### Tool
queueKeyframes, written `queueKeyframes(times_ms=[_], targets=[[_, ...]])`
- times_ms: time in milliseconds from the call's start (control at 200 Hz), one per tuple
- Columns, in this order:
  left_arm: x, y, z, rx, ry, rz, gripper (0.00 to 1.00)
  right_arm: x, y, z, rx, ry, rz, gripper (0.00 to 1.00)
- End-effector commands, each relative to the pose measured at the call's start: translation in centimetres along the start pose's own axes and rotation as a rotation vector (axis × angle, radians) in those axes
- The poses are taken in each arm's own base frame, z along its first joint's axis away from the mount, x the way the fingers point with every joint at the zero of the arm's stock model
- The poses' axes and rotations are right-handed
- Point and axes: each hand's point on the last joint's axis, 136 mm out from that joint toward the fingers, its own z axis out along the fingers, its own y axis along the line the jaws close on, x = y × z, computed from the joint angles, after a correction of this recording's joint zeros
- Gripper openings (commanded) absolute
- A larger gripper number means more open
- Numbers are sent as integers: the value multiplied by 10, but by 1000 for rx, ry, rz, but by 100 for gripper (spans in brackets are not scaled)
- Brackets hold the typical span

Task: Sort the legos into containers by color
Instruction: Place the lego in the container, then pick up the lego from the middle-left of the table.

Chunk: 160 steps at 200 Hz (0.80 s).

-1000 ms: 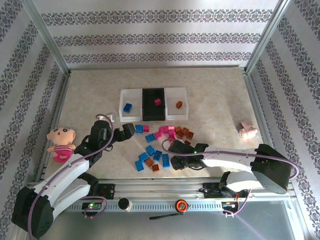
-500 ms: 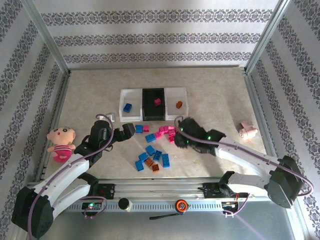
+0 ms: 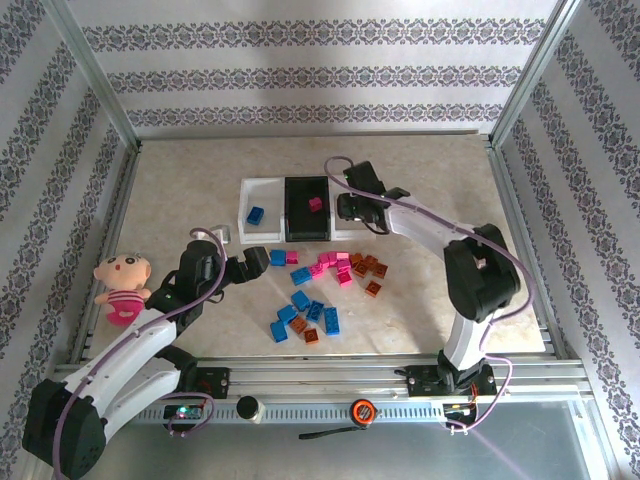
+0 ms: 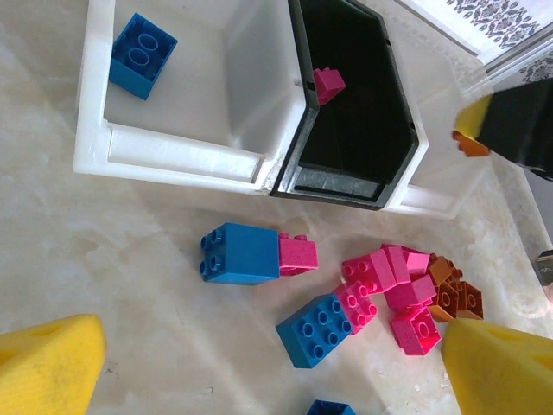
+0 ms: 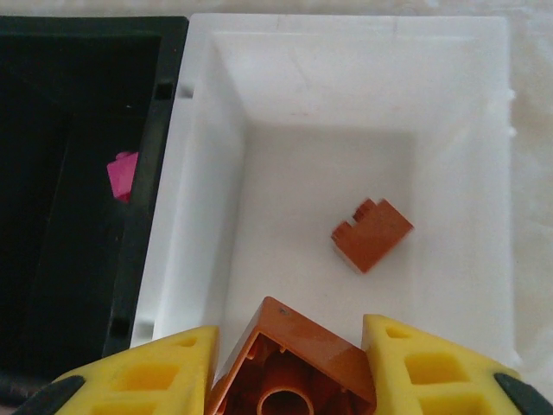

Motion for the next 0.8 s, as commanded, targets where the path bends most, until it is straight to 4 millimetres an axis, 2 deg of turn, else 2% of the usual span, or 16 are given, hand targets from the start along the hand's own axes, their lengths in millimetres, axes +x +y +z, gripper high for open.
queueKeyframes(times_ms=[0, 70, 175, 280, 400, 485, 580, 795], targets=[[-6, -6, -4, 0, -1, 37, 100, -23, 0, 0, 12, -34, 6, 43], [-4, -8, -2, 9, 9, 41, 100, -26, 0, 2, 8, -32, 18, 51], [-3, -10, 0, 17, 26, 45, 100, -30, 0, -3, 2, -42, 29, 58], [-1, -11, 2, 16, 52, 53, 100, -32, -1, -14, -7, -64, 36, 66], [6, -15, 7, 25, 95, 78, 98, -30, -1, -37, -39, -102, 52, 67], [15, -19, 12, -9, 138, 143, 96, -22, 4, -54, -82, -124, 57, 67], [32, -25, 19, -50, 204, 236, 93, -3, 8, -67, -105, -127, 45, 67], [90, -33, 26, -101, 393, 443, 90, 40, 2, -82, -122, -112, 43, 67]])
